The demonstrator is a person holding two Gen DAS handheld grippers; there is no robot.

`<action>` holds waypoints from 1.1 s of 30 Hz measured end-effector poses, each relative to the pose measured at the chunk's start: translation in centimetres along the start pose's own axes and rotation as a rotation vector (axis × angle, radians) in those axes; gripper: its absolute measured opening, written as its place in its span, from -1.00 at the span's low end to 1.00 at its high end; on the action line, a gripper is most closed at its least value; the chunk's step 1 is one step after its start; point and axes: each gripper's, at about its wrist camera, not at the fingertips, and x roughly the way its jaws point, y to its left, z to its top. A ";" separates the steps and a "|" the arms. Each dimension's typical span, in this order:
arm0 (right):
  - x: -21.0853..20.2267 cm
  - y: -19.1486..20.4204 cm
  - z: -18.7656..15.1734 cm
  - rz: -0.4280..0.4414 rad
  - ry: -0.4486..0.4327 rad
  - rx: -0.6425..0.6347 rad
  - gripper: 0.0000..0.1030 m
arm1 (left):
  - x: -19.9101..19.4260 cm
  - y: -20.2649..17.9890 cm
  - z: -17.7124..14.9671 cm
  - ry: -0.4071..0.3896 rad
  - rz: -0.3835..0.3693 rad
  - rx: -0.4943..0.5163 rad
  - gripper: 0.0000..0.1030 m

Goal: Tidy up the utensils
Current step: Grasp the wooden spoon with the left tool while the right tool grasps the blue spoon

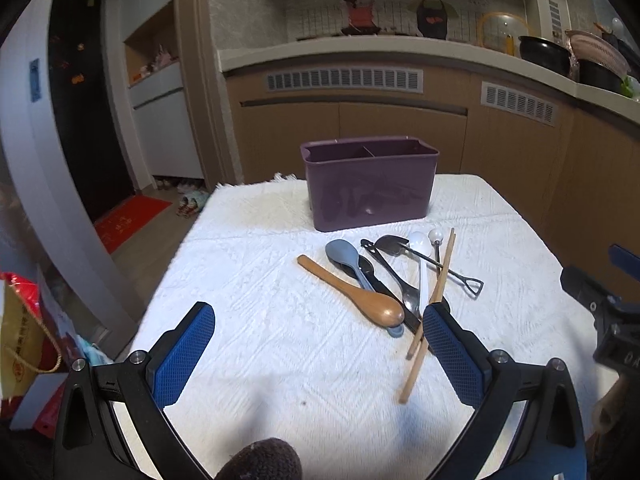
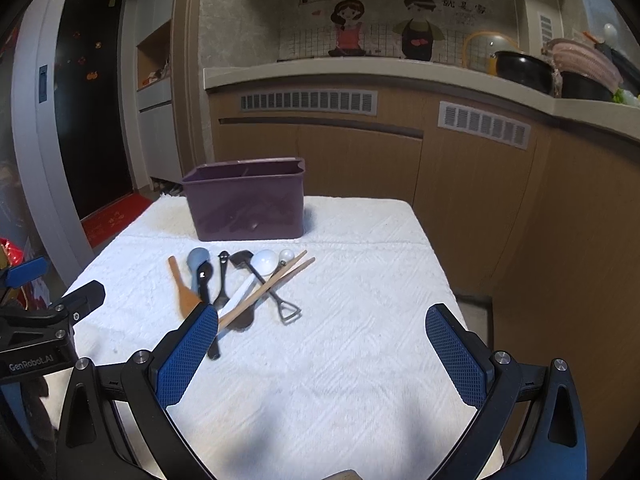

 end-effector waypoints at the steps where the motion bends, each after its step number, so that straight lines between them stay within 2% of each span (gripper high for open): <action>1: 0.9 -0.5 0.3 -0.003 0.013 0.003 1.00 | 0.9 0.1 0.3 0.017 -0.014 -0.001 1.00; 3: 2.6 -1.4 0.8 -0.014 0.031 0.013 1.00 | 3.0 0.2 0.8 0.086 -0.054 0.021 1.00; 7: 5.2 -2.8 0.7 -0.023 0.057 0.037 1.00 | 7.0 -0.6 1.0 0.249 -0.226 0.061 1.00; 10: 6.7 -3.4 -0.1 -0.011 0.080 0.061 1.00 | 8.6 -1.3 1.4 0.293 -0.222 0.061 1.00; 13: 8.0 -3.7 -0.7 -0.001 0.107 0.076 1.00 | 9.8 -1.1 2.1 0.370 -0.230 -0.012 1.00; 15: 8.7 -3.9 -1.1 0.012 0.125 0.089 1.00 | 10.7 -0.9 2.6 0.441 -0.268 -0.063 0.92; 16: 9.1 -4.1 -1.2 0.023 0.133 0.097 1.00 | 11.2 -0.8 2.8 0.473 -0.273 -0.082 0.79; 17: 9.3 -4.2 -1.3 0.033 0.140 0.105 1.00 | 11.6 -0.8 3.1 0.494 -0.266 -0.095 0.67; 19: 9.5 -4.3 -1.3 0.052 0.140 0.118 1.00 | 12.7 -0.1 4.0 0.536 -0.253 -0.144 0.62; 22: 9.5 -4.5 -1.5 0.069 0.133 0.133 1.00 | 14.6 1.6 4.7 0.622 -0.279 -0.299 0.47; 24: 9.5 -4.7 -1.6 0.080 0.131 0.146 1.00 | 15.7 2.1 4.9 0.654 -0.265 -0.359 0.31; 26: 9.4 -5.0 -1.6 0.086 0.126 0.163 1.00 | 16.5 2.0 5.0 0.659 -0.221 -0.358 0.09; 27: 9.4 -5.1 -1.6 0.089 0.125 0.169 1.00 | 17.0 1.8 4.9 0.665 -0.190 -0.353 0.05; 29: 9.4 -5.2 -1.6 0.094 0.125 0.178 1.00 | 17.9 1.5 4.5 0.684 -0.163 -0.354 -0.19; 33: 9.2 -5.2 -1.6 0.090 0.118 0.179 1.00 | 18.3 1.1 5.3 0.633 -0.141 -0.321 -0.31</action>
